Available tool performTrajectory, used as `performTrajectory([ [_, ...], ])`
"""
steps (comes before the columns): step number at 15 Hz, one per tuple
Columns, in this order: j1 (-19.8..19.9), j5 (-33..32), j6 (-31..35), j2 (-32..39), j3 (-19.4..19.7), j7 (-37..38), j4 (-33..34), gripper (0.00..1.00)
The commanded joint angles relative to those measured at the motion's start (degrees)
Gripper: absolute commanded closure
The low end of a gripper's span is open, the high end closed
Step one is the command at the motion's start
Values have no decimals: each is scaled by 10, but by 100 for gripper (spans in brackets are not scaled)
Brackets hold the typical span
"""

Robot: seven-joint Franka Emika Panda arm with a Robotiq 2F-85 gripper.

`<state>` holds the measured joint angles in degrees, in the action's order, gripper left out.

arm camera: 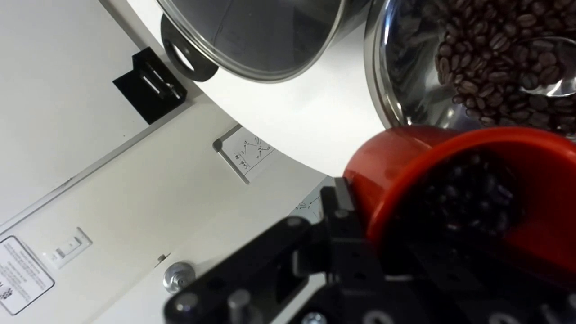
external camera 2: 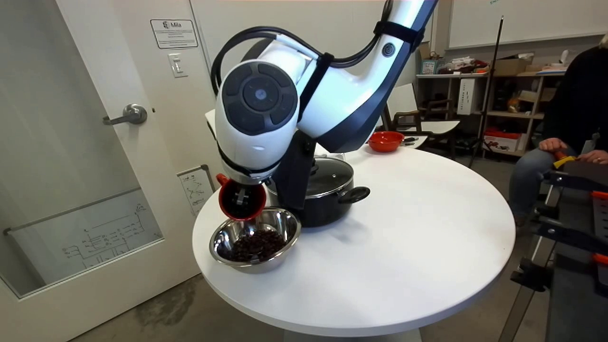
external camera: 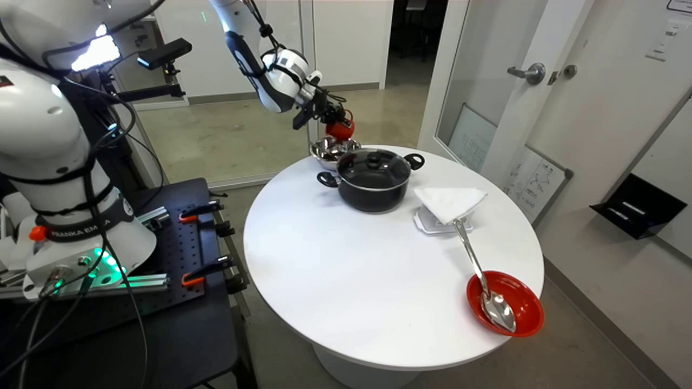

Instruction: Pour the contents from the orange cup into the silver bowl

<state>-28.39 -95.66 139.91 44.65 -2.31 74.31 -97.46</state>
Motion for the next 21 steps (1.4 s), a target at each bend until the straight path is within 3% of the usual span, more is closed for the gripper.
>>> performTrajectory([
  [1, 18, -67, -54, 6, -34, 45, 0, 98],
  [21, 41, -227, -259, 2, -122, 138, -87, 98],
])
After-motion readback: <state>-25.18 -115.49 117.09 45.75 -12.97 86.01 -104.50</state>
